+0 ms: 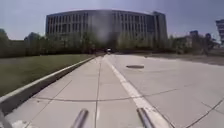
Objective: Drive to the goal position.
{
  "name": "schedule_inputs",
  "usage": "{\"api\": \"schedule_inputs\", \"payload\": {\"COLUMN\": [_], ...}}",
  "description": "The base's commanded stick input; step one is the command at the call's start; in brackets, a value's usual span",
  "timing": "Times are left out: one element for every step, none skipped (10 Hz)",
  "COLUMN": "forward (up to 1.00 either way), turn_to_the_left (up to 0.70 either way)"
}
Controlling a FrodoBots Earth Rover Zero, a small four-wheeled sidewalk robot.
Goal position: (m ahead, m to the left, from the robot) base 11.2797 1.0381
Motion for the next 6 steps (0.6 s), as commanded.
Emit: {"api": "schedule_inputs", "payload": {"forward": [0.7, 0.7, 0.7, 0.7, 0.7, 0.7], "turn_to_the_left": [0.0, 0.0, 0.0, 0.0, 0.0, 0.0]}}
